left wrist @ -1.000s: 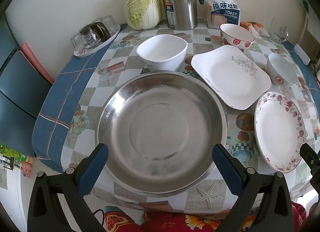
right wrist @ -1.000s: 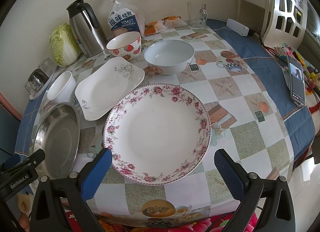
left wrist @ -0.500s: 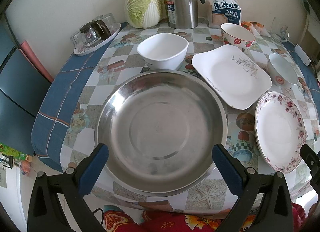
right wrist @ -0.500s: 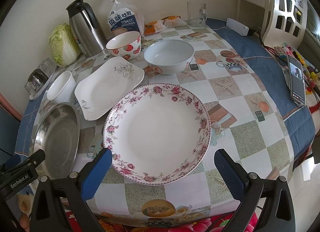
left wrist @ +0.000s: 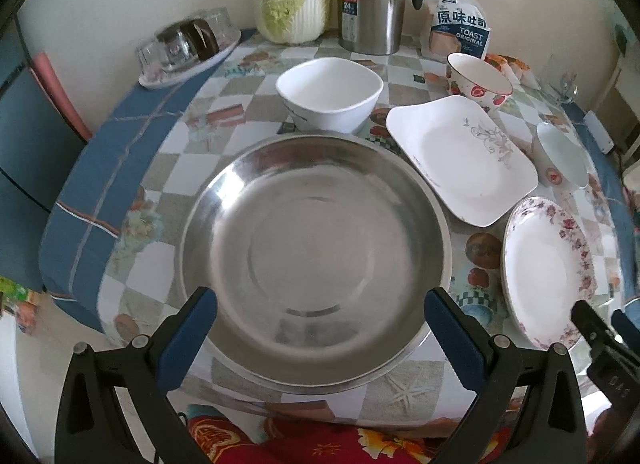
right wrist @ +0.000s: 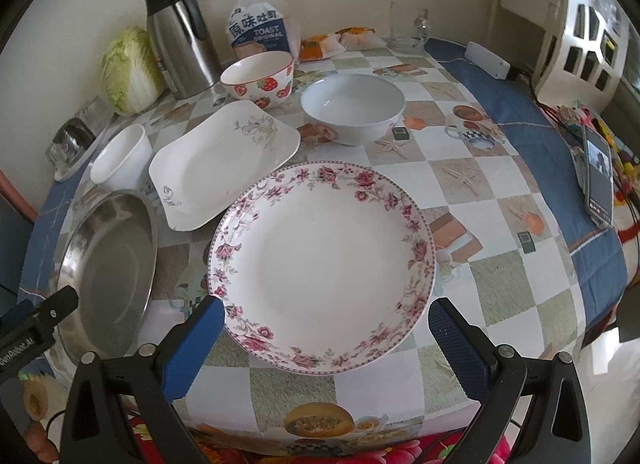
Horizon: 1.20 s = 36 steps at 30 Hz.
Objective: Organize plates and bowls
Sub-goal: 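Move both tools to the steel basin rim and close both grippers on it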
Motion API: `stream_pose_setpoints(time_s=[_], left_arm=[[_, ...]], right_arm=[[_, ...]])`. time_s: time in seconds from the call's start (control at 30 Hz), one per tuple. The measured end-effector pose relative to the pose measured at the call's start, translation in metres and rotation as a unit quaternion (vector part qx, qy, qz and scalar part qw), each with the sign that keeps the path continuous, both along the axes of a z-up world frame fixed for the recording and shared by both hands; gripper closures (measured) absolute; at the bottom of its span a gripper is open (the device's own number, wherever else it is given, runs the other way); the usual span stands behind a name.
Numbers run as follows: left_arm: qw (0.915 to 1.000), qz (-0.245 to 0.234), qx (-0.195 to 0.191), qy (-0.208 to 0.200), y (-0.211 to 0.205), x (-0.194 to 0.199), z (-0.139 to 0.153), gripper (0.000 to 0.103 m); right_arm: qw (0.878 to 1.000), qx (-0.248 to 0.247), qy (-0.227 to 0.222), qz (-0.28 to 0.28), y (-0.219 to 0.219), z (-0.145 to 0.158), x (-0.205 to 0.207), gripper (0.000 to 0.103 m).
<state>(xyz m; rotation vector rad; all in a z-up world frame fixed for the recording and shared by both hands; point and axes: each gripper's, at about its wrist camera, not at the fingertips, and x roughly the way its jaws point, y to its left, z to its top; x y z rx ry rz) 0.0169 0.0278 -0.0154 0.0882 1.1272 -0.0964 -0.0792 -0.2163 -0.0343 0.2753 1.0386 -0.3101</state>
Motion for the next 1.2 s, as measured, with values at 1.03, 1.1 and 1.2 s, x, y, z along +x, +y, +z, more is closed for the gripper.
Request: stream_pose_setpoints(time_s=[1.03,1.1,1.2], left_arm=[[0.9894,0.096,-0.079,-0.074,0.125,0.053,-0.038,0.0],[0.9907,0.09,-0.078,-0.066,0.125,0.056,-0.043,0.0],[0.9914,0.084,-0.085,-0.054,0.126,0.06,-0.052,0.0]], right_arm=[[0.989,0.034,0.007,0.141,0.108,-0.029,0.119,0.0],[0.989,0.04,0.004,0.145,0.11,-0.034,0.122,0.0],[0.987,0.053,0.005,0.149,0.11,-0.042,0.126,0.003]])
